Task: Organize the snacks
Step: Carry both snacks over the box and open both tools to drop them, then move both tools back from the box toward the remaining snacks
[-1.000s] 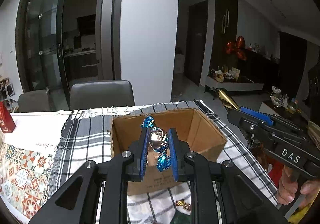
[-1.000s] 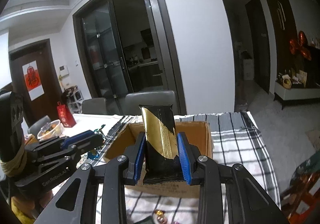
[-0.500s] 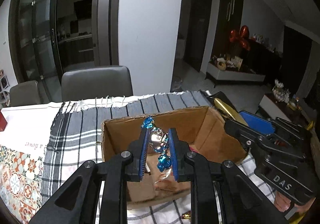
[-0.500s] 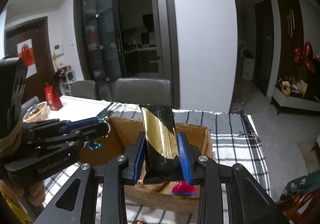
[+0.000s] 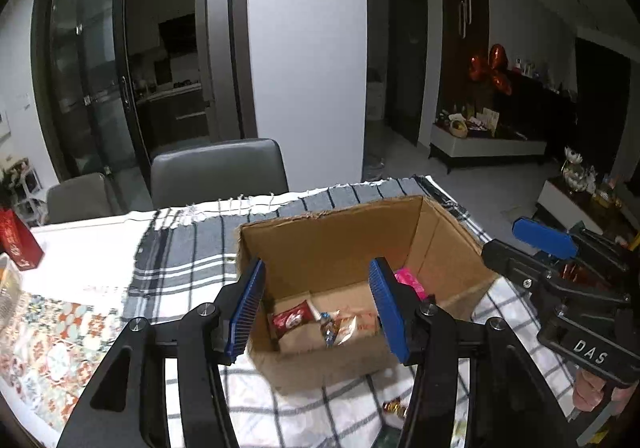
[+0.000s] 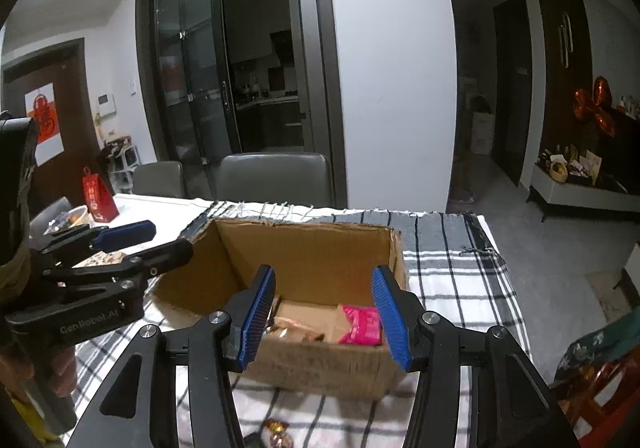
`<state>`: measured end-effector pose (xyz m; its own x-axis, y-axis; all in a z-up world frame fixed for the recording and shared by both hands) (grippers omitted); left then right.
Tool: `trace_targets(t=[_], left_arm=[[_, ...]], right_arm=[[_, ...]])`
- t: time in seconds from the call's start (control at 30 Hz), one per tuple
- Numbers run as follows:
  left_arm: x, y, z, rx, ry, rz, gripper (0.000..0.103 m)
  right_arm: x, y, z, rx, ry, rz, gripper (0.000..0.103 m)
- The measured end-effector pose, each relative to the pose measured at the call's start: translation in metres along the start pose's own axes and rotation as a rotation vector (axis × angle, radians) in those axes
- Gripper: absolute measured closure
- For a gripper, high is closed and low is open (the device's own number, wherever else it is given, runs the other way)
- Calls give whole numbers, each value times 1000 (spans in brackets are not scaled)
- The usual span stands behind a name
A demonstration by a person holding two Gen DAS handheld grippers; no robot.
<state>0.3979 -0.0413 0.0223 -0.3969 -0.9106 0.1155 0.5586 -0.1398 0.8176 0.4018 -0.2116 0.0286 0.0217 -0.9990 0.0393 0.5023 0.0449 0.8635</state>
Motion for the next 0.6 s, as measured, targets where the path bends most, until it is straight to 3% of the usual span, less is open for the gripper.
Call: trace_targets(t=[0.3, 0.6], left_arm=[[26, -26, 41, 14, 35, -49, 50], [30, -63, 67, 5, 38, 4, 50]], right_arm=[[3, -30, 36, -18, 27, -15, 52], [5, -54, 62, -30, 1, -33, 52]])
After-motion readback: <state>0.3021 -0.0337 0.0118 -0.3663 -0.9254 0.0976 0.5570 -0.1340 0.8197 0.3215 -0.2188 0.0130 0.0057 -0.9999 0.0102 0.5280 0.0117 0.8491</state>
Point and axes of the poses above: each gripper's, at about its wrist camera, not at the fingertips, and z roughly against the way its jaws point, x to its right, y to its top, the point moved 3 cm from there along -z, roughly the way its jaws point, and after that the axes turned 15 degrees about -y, right-handed, at the moved point
